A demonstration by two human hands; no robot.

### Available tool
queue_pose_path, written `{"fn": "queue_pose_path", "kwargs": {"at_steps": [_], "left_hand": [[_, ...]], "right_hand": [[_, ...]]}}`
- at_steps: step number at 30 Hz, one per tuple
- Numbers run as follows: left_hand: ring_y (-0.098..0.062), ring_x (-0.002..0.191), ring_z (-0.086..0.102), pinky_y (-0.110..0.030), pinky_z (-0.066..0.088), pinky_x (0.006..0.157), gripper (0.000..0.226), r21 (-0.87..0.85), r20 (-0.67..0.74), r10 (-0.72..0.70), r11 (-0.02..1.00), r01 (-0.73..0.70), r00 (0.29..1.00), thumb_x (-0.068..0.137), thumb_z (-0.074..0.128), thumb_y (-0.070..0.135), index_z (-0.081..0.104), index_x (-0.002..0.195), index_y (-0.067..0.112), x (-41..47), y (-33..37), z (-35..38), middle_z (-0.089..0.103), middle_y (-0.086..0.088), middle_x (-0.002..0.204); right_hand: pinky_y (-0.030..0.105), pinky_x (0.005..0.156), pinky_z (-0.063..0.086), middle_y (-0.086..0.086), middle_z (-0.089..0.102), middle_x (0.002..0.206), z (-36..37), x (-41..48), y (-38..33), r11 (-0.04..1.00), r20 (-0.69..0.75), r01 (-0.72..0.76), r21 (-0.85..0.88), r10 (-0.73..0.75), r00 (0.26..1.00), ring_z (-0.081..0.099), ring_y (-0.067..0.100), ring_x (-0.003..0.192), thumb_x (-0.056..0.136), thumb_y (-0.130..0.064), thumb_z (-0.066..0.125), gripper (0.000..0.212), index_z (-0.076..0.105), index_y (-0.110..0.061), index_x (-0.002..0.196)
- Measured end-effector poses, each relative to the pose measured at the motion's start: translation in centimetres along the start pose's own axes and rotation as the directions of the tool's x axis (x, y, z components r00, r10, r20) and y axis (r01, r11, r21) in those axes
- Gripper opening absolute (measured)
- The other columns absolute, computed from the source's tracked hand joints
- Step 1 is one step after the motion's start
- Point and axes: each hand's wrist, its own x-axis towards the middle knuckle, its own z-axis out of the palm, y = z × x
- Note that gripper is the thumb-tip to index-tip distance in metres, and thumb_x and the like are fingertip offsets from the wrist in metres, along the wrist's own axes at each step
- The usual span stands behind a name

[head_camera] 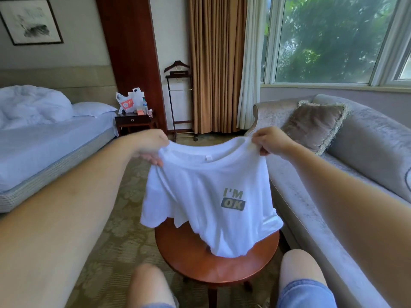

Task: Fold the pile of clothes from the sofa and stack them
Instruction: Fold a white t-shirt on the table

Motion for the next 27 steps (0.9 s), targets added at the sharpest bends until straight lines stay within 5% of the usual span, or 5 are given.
{"fn": "queue_pose_path", "kwargs": {"at_steps": [5,14,18,24,27], "left_hand": [[-0.010,0.045,0.061,-0.018,0.047,0.046,0.013,-0.449,-0.185,0.173,0.861,-0.240,0.967,0.102,0.047,0.016,0.048,0.090,0.023,-6.2,3.2,-3.7,0.052,-0.006,0.080],[-0.017,0.066,0.070,-0.024,0.056,0.064,0.019,-0.680,-0.578,0.202,0.416,-0.604,0.790,0.099,0.046,0.001,0.044,0.094,0.019,-9.9,9.3,-6.2,0.056,-0.010,0.097],[-0.023,0.074,0.065,-0.022,0.054,0.055,0.022,-0.546,-0.623,0.150,0.621,-0.563,0.768,0.095,0.051,0.002,0.046,0.088,0.022,-6.2,8.5,-4.9,0.054,-0.014,0.103],[-0.027,0.062,0.057,-0.027,0.054,0.043,0.032,-0.408,-0.467,0.101,0.857,-0.315,0.879,0.084,0.057,-0.009,0.048,0.079,0.021,3.1,3.4,-0.7,0.052,-0.012,0.088],[-0.027,0.081,0.059,-0.029,0.052,0.061,0.026,-0.368,-0.550,0.104,0.860,-0.353,0.828,0.077,0.061,0.003,0.054,0.087,0.025,8.2,3.2,-0.4,0.056,-0.011,0.095]], "right_hand": [[0.035,0.061,0.058,0.017,0.060,0.066,-4.0,-3.8,-5.6,0.977,-0.305,0.168,0.128,-0.123,0.945,0.058,0.021,0.051,0.096,-0.005,0.047,0.018,0.064,-0.008,0.089],[0.043,0.076,0.058,-0.004,0.066,0.072,-7.4,-5.5,-12.4,0.875,-0.687,0.413,0.251,-0.140,0.713,0.071,0.020,0.074,0.094,-0.013,0.044,0.024,0.068,-0.013,0.098],[0.045,0.079,0.057,0.005,0.069,0.081,-6.0,-3.4,-10.6,0.930,-0.617,0.306,0.202,-0.122,0.778,0.069,0.026,0.083,0.090,-0.015,0.042,0.025,0.067,-0.013,0.093],[0.033,0.061,0.060,0.014,0.064,0.063,-1.1,1.5,-4.8,0.970,-0.348,0.052,0.239,0.035,0.937,0.064,0.015,0.042,0.087,0.001,0.038,0.029,0.065,-0.006,0.077],[0.029,0.065,0.054,0.017,0.069,0.085,0.8,5.9,-4.4,0.975,-0.425,0.076,0.210,0.021,0.905,0.070,0.019,0.068,0.089,-0.002,0.039,0.028,0.066,-0.007,0.087]]}}
